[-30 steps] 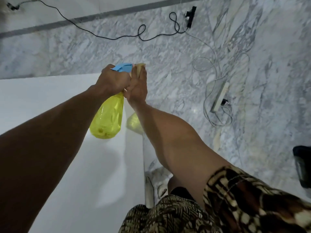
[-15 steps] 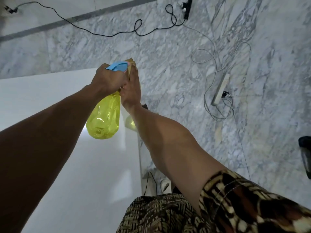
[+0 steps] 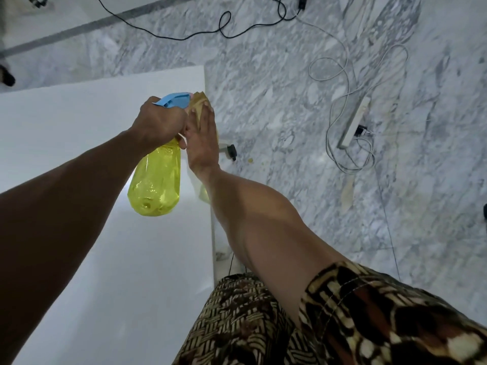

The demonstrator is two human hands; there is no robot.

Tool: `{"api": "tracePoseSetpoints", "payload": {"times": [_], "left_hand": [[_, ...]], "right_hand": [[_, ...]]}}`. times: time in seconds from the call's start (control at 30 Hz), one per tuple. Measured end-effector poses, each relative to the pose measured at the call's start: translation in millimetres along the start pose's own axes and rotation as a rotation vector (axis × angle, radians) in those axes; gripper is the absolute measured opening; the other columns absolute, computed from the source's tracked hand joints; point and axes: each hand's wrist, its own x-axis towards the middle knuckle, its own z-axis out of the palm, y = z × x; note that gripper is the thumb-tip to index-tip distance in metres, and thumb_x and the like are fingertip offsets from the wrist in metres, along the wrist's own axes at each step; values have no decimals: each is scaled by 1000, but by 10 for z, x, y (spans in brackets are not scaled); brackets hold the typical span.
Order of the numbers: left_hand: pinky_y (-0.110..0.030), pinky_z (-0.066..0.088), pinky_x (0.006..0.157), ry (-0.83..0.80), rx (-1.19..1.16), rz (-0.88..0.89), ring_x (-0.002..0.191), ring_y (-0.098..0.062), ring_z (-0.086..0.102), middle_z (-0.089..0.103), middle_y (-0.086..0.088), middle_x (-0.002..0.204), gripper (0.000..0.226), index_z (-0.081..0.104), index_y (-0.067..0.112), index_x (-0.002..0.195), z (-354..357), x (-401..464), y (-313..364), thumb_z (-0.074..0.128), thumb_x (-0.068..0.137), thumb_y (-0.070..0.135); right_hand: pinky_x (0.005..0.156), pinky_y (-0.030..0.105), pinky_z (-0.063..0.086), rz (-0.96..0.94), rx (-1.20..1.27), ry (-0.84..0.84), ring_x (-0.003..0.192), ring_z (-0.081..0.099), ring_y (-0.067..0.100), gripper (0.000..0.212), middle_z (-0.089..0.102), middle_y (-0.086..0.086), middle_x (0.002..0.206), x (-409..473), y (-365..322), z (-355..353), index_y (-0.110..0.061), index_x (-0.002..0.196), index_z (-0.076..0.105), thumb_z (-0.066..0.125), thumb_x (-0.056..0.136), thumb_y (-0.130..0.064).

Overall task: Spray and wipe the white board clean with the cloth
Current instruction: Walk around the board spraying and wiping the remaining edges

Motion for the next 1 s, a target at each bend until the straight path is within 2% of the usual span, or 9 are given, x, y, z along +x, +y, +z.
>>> {"api": "tracePoseSetpoints", "payload": {"times": [0.07,0.2,0.37,0.43,0.53,0.63,0.7,0.9,1.0], "left_hand": [[-45,65,69,8,11,-8,77,-42,74,74,-20,84,59,71,6,126,67,-96,-118,51,71,12],[-62,64,84,81,83,-15,91,-44,76,77,-21,101,63,74,19,122,234,-374,-510,57,62,28],[-67,62,82,82,108,-49,91,-47,75,76,-21,98,58,75,17,118,549,-939,-969,57,64,28],[-65,63,78,64,90,-53,80,-44,74,76,-22,91,53,76,11,114,668,-1218,-1069,57,66,23],[-52,64,71,57,98,-62,60,-31,68,74,-20,79,29,76,0,93,778,-1561,-1193,54,77,9],[-50,64,71,86,91,-62,66,-38,73,76,-26,88,29,73,3,95,826,-1843,-1320,53,78,14],[-54,64,76,92,72,-72,79,-46,75,75,-27,89,49,72,3,110,821,-1961,-1358,52,71,26],[-48,64,71,130,27,-83,83,-51,75,72,-18,78,40,73,7,113,853,-2245,-1604,52,79,14],[-40,62,63,157,-12,-97,81,-50,73,71,-16,77,40,70,2,123,898,-2365,-1718,50,89,9]], "right_hand": [[120,38,-17,103,-84,224,150,11,32,59,25,15,160,-109,2,46,-14,149,41,56,94,-26],[123,32,-2,105,223,199,152,1,35,77,3,21,163,-696,-95,105,-11,157,10,58,97,-15],[124,38,6,22,755,406,144,22,50,69,24,40,151,-1296,-75,239,4,150,17,31,103,-44],[124,46,17,152,876,332,147,26,40,104,28,31,155,-1632,-166,250,5,150,27,42,86,-76],[121,50,23,139,848,326,149,25,32,124,27,20,159,-1812,-176,418,-6,151,32,39,64,-94],[112,63,30,-99,627,465,139,33,52,93,37,38,146,-1906,-152,549,17,137,42,16,99,-64],[113,59,30,-92,395,437,139,36,49,69,41,35,145,-1995,-121,609,17,135,46,32,100,-42],[120,49,-16,-121,-11,241,151,9,40,78,16,18,163,-2125,-114,734,-7,154,23,61,87,-19],[121,46,-16,-57,-18,108,150,7,41,87,16,17,163,-2353,-143,702,-8,154,25,70,82,-27]]}}
